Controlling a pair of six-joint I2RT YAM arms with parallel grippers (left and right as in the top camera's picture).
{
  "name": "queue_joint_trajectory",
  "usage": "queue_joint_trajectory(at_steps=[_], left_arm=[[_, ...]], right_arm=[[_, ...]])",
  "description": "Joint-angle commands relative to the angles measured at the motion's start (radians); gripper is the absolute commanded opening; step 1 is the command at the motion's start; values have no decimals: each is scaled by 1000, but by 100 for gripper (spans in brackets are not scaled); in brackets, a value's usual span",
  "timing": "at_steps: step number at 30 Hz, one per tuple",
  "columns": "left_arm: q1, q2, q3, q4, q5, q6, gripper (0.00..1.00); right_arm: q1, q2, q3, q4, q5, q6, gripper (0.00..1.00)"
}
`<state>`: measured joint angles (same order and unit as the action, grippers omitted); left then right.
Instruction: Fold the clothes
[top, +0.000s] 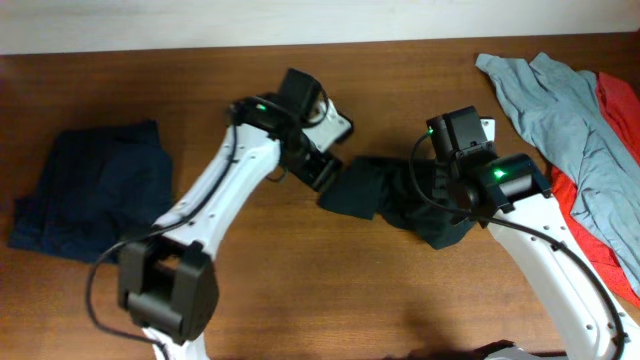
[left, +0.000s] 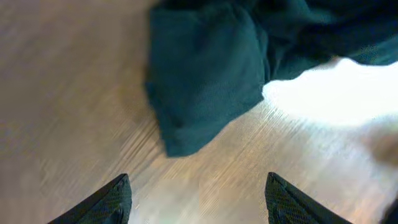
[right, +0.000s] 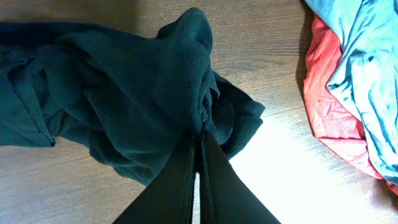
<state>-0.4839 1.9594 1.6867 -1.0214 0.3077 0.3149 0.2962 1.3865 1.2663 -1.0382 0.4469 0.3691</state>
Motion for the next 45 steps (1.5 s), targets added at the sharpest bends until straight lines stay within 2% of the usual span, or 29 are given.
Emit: queue_joint_trajectory(at_steps=[1, 5, 11, 16, 20, 24, 25, 31, 32, 35, 40, 45], left_arm=[[-52, 84, -7, 65, 2, 100, 68], [-104, 146, -7, 139, -51, 99, 68], [-183, 208, -7, 174, -210, 63, 67], [-215, 246, -7, 240, -231, 13, 68], [-227, 264, -7, 289, -306, -92, 68], [-230, 266, -7, 296, -356, -248, 67], [-230, 267, -7, 297, -366, -261, 62], [-229, 268, -7, 286, -529, -323, 4], [-229, 267, -5, 278, -560, -323, 1], [-227, 253, 33, 202, -654, -324, 0], [-175, 163, 217, -33, -802, -350, 0], [-87, 37, 398, -194, -829, -356, 0]], right_arm=[[5, -6, 21, 2, 9, 18, 5], [5, -6, 21, 0, 8, 18, 5], [5, -6, 21, -3, -2, 18, 5], [5, -6, 21, -3, -2, 18, 5], [5, -6, 21, -4, -2, 18, 5], [5, -6, 21, -7, -2, 18, 4], [5, -6, 21, -6, -2, 18, 5], [5, -6, 21, -14, -2, 18, 5], [5, -6, 21, -16, -2, 18, 5], [5, -6, 21, -24, -2, 18, 5], [4, -6, 21, -26, -25, 37, 5], [3, -6, 21, -32, -32, 56, 5]])
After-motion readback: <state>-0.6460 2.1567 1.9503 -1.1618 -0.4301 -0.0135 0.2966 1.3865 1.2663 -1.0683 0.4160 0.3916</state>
